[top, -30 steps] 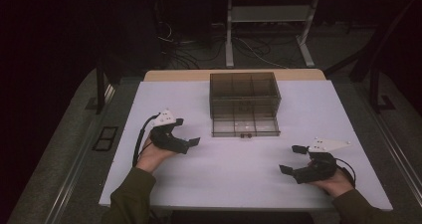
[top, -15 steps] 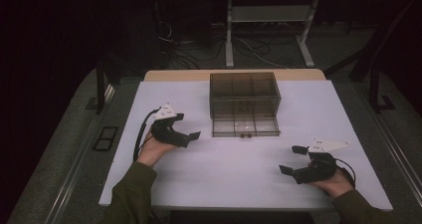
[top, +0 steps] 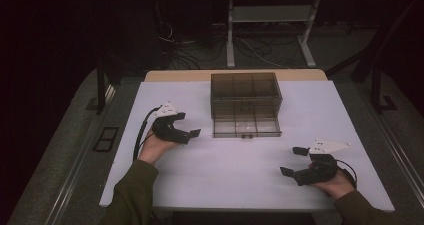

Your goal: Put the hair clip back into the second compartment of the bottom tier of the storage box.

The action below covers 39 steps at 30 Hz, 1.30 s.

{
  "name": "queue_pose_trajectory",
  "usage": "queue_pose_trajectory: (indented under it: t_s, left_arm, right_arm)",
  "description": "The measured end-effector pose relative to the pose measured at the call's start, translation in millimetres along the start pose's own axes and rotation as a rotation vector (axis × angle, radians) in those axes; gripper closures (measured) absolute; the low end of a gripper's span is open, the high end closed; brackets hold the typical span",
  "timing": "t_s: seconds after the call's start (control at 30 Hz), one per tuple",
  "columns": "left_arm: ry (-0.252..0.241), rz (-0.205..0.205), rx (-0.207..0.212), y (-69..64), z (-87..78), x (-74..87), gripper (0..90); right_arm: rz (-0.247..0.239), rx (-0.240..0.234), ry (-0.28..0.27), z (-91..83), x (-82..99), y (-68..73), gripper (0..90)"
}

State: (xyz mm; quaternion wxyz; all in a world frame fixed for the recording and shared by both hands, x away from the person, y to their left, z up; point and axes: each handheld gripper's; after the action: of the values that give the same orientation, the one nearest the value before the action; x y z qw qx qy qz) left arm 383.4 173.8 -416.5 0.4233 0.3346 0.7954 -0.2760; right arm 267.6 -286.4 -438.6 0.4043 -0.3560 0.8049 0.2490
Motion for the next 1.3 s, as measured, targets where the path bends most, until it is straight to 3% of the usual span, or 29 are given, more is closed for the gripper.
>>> queue_pose_trajectory:
  t_s: [0.5, 0.7, 0.8, 1.3]
  left_arm:
    - [0.005, -0.03, -0.006, 8.2, -7.9, 7.7, 24.3]
    - [0.004, -0.019, -0.015, 9.4, -10.1, 10.5, 31.4]
    - [0.012, -0.02, -0.033, 9.8, -11.5, 12.3, 33.6]
    - [0.068, -0.022, -0.021, 13.6, -15.1, 23.1, 45.8]
  right_arm:
    - [-0.002, -0.004, -0.001, -0.1, 0.1, 0.1, 9.0]
    - [-0.001, -0.004, -0.001, -0.9, 0.3, 0.1, 8.9]
    - [-0.001, -0.004, 0.0, -0.6, 0.2, 0.1, 8.9]
    - [-0.003, -0.002, 0.002, -0.5, 0.4, 0.1, 8.9]
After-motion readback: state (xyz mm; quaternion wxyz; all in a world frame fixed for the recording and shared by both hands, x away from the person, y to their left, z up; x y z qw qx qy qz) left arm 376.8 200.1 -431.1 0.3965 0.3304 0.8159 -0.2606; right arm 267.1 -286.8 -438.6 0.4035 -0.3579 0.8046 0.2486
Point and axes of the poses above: each handheld gripper's, and its own axes: z roughly forward along the jaws, x roughly out of its underside, y roughly to its left, and after that the axes turned 3 degrees about -z, right-handed
